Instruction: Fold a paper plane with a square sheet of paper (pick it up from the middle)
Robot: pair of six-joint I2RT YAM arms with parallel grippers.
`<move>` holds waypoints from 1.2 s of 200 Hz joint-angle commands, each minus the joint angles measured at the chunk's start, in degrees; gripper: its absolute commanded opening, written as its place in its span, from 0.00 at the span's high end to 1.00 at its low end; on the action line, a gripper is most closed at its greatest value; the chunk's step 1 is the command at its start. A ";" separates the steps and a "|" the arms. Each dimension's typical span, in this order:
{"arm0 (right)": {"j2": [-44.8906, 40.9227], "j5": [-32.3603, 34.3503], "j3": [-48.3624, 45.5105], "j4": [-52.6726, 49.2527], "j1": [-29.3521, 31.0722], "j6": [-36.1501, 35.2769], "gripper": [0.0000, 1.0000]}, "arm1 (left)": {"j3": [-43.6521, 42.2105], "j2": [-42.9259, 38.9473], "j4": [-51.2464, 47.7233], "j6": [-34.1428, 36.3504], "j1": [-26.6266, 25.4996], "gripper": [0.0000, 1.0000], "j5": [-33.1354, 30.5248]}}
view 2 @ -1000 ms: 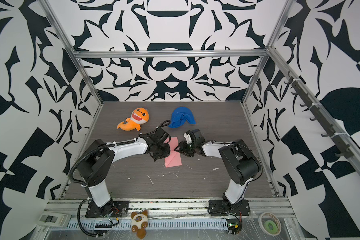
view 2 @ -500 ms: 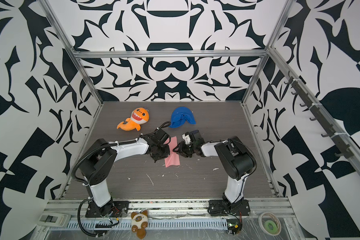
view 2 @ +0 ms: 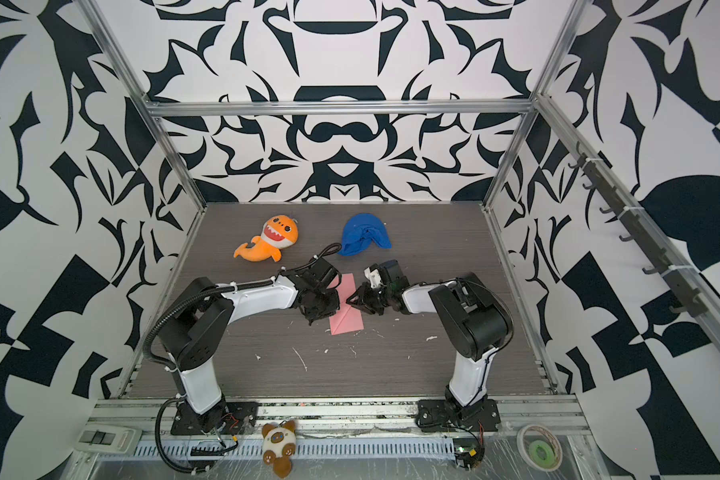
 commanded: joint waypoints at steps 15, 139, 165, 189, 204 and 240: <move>1.16 -2.16 1.22 3.85 0.22 1.53 0.72 | -2.38 2.15 -2.71 0.20 0.11 0.97 -1.37; -3.80 -0.66 1.00 13.37 -0.55 4.04 1.00 | -11.93 -20.56 10.56 -2.62 10.37 0.59 8.52; -6.47 -2.92 2.99 18.14 -1.90 7.97 1.00 | -17.84 -27.41 20.29 -5.96 14.09 0.35 14.30; -7.09 -5.57 5.91 22.56 -2.01 12.93 1.00 | -20.48 -30.35 27.68 -6.94 14.78 0.19 18.08; -6.96 -7.10 7.44 26.49 -2.02 16.85 1.00 | -21.17 -30.72 31.91 -8.16 14.83 0.16 20.14; -6.07 -9.03 9.34 32.66 -2.05 23.42 1.00 | -21.51 -29.85 39.53 -10.84 14.87 0.10 23.97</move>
